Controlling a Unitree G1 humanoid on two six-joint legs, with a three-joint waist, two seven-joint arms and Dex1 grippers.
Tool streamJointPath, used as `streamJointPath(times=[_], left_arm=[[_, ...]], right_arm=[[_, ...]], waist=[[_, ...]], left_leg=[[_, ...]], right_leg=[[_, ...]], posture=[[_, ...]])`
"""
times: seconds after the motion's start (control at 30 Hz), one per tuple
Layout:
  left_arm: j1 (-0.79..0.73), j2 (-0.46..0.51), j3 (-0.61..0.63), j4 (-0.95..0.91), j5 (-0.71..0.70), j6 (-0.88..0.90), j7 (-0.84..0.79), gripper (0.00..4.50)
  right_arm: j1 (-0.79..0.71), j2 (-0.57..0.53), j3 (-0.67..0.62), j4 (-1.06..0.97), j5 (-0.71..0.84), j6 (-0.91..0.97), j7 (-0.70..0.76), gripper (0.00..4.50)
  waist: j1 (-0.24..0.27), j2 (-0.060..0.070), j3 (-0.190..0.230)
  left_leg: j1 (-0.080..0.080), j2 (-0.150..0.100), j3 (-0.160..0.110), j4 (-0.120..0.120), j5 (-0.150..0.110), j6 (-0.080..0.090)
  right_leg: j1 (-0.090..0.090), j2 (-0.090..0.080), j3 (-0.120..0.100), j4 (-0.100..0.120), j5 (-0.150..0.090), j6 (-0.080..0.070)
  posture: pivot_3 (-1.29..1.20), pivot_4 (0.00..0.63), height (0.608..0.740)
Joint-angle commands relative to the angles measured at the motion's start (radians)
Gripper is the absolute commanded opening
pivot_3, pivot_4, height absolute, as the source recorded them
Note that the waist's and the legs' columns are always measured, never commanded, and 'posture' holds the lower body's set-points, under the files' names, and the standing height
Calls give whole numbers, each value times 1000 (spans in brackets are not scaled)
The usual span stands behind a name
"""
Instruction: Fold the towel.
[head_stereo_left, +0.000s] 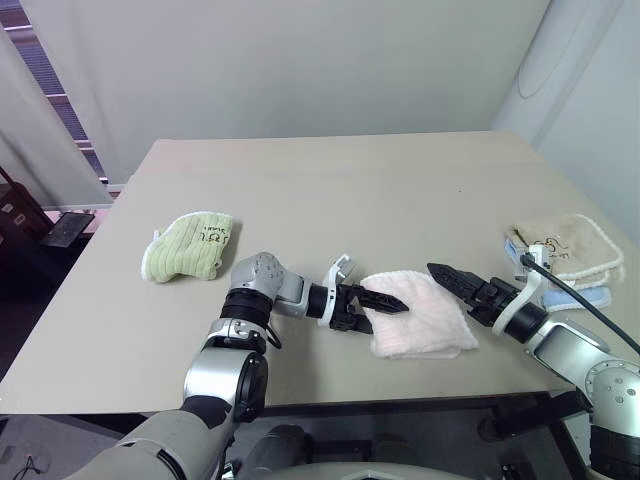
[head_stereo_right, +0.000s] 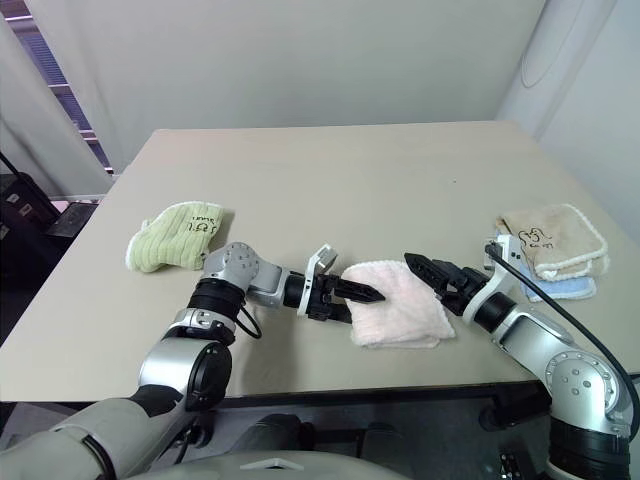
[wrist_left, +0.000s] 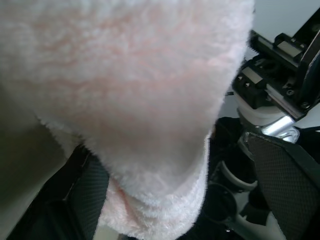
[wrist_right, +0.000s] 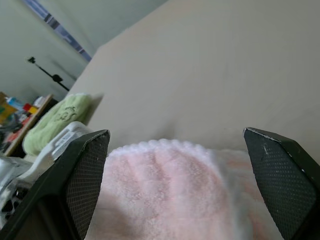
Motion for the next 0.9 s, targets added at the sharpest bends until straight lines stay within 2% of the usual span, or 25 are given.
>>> streamJointPath(times=[0.03, 0.23, 0.3, 0.53, 0.77, 0.9], left_arm=[[7, 9, -41, -48, -13, -15, -19, 2825], [10, 8, -65, -60, -14, -24, -12, 582], [11, 8, -67, -60, -17, -31, -19, 35], [-4, 43, -32, -75, -63, -25, -78, 35], [-38, 207, -47, -227, -135, -6, -175, 35], [-119, 304, 51, -223, -146, -26, -150, 35]], right_arm=[[-19, 5, -26, 11, -14, -28, -16, 4500], [-46, 18, -43, 47, -14, -46, -53, 4500], [-54, 18, -47, 61, -20, -48, -63, 4500], [-53, 21, -58, 58, -15, -47, -62, 4500], [-32, 37, -88, 2, 44, -61, -10, 4500], [-47, 42, -64, 41, 4, -80, -1, 4500]], waist=[[-1, 0, 0], [-1, 0, 0], [0, 0, 0], [-1, 1, 0], [-3, 2, 1], [-3, 2, 1]], left_leg=[[0, 0, 0, 0, 0, 0], [0, 0, 0, -1, 0, 0], [0, 0, 0, 0, 0, 0], [0, 0, 0, -1, 0, 0], [0, 0, 0, -3, 0, 0], [0, 0, 0, -4, 0, 0]], right_leg=[[0, 0, 0, 0, 0, 0], [0, 0, 0, 0, -1, -2], [0, 0, 0, 0, -1, -2], [-1, 0, 0, 0, -1, -2], [-2, 0, 1, 0, -1, -3], [-3, 0, 1, 0, -1, -3]], posture=[[0, 0, 740], [0, 0, 740], [0, 0, 740], [0, 0, 740], [0, 0, 740], [0, 0, 740]])
